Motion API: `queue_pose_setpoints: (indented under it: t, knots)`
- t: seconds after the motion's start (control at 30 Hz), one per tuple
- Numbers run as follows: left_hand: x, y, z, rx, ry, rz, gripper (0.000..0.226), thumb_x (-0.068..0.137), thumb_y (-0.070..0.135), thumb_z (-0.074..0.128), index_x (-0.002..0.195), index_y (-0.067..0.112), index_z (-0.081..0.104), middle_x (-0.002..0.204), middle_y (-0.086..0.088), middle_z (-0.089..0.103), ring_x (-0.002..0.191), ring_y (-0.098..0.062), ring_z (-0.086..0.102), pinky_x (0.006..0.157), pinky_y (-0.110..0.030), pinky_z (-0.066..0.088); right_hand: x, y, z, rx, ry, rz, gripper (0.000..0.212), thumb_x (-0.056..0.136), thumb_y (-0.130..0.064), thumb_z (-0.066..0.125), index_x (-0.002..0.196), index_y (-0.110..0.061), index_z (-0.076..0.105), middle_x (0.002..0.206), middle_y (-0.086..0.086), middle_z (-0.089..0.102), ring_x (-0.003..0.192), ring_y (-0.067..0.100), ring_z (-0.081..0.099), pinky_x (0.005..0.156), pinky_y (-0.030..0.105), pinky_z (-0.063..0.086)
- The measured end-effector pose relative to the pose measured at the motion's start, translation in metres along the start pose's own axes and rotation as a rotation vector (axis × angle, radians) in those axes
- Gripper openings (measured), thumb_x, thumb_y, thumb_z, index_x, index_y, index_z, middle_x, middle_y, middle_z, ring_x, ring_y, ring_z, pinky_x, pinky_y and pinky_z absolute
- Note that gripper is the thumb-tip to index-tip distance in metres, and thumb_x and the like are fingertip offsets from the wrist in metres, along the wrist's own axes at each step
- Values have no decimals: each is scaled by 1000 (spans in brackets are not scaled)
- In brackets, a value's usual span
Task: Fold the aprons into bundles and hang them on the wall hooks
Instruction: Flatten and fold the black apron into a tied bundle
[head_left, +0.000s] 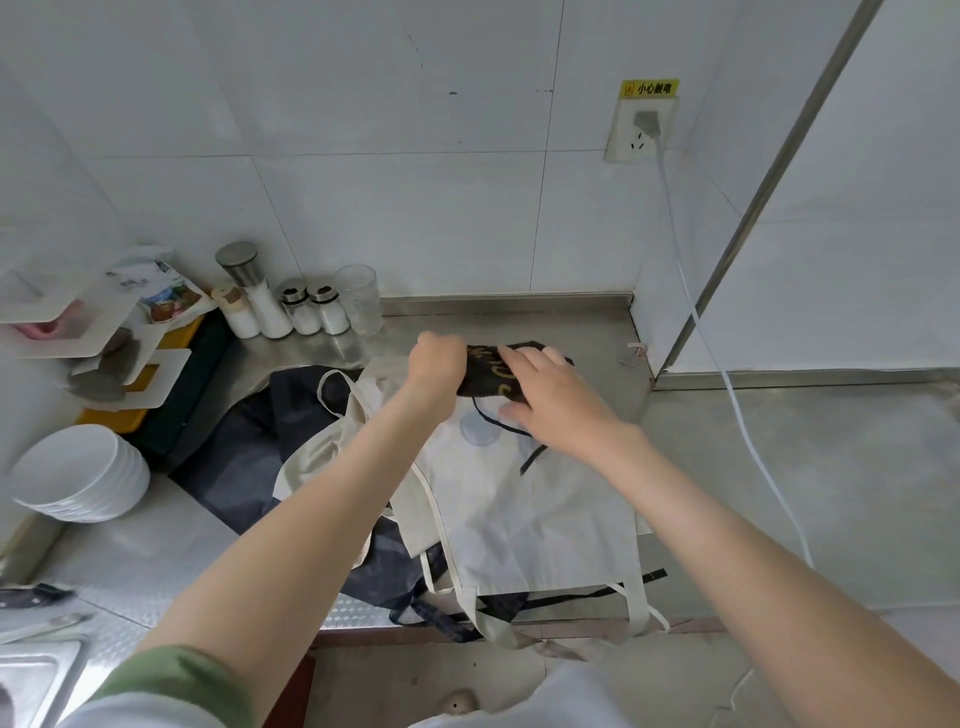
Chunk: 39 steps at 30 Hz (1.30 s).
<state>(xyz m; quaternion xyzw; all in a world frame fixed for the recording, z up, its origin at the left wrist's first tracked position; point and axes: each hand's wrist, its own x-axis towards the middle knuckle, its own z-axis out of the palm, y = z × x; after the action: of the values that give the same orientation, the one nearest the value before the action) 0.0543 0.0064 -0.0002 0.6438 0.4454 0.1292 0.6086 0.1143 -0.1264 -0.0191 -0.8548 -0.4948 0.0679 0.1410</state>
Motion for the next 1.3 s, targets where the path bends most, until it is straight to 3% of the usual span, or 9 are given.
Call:
queue_pose_setpoints:
  t: [0.1, 0.17, 0.27, 0.4, 0.5, 0.6, 0.9, 1.1, 1.3]
  knots:
    - [-8, 1, -4, -284, -152, -70, 22, 98, 32, 47, 96, 10, 48, 85, -10, 55, 62, -22, 58, 50, -29, 51, 5, 9, -3, 150, 94, 27, 19, 94, -30, 56, 104, -14, 61, 101, 4, 61, 102, 24, 51, 81, 34, 40]
    - [-8, -3, -10, -168, -252, 11, 42, 98, 53, 39, 91, 14, 51, 82, -5, 58, 61, -21, 52, 56, -28, 46, 3, 17, -8, 363, 121, 139, 30, 96, -28, 55, 70, -17, 47, 70, -1, 51, 72, 20, 50, 61, 32, 31]
    - [-6, -13, -17, 106, -421, 151, 59, 86, 72, 41, 95, 17, 60, 102, -2, 66, 84, -17, 53, 78, -28, 42, -4, 26, -14, 888, 91, 307, 26, 95, -23, 58, 70, -19, 52, 73, -1, 59, 71, 13, 56, 63, 25, 37]
    - [-8, -27, -10, 476, -491, 192, 32, 93, 39, 60, 105, 9, 60, 98, 1, 64, 93, -13, 60, 88, -30, 45, -8, 38, -5, 1198, 1, 449, 9, 96, -22, 57, 91, -19, 63, 79, -8, 69, 70, 6, 62, 52, 15, 39]
    - [-6, -36, -9, 497, -439, 170, 27, 101, 26, 49, 85, 5, 57, 69, -6, 60, 60, -21, 59, 65, -33, 55, -10, 44, 7, 1206, -38, 530, 12, 97, -26, 55, 97, -16, 62, 82, -7, 66, 67, 4, 60, 47, 15, 40]
    - [-3, -45, -13, 628, -404, 162, 35, 102, 33, 41, 78, 11, 54, 60, -2, 46, 46, -16, 41, 46, -24, 38, -8, 51, 31, 1108, -9, 648, 28, 94, -33, 59, 95, -5, 65, 93, 8, 70, 88, 23, 67, 78, 34, 52]
    - [5, -88, -8, 976, -472, 177, 37, 102, 31, 37, 85, 10, 61, 76, 0, 54, 64, -13, 47, 56, -22, 35, -6, 62, 118, 636, 18, 748, 33, 95, -39, 53, 90, -7, 48, 78, 5, 51, 77, 28, 51, 64, 33, 34]
    - [2, -132, 22, 1019, -462, 629, 28, 100, 26, 47, 103, 6, 67, 144, -4, 41, 100, -24, 60, 78, -31, 45, -12, 69, 162, 569, 29, 774, 32, 97, -39, 49, 100, -12, 32, 86, 8, 54, 79, 31, 58, 57, 31, 33]
    - [18, -154, 60, 1082, -496, 332, 42, 99, 45, 43, 105, 6, 58, 119, -9, 48, 97, -29, 58, 86, -39, 47, -16, 79, 159, 514, 34, 749, 39, 98, -42, 47, 106, -5, 38, 90, 11, 60, 83, 34, 61, 63, 32, 38]
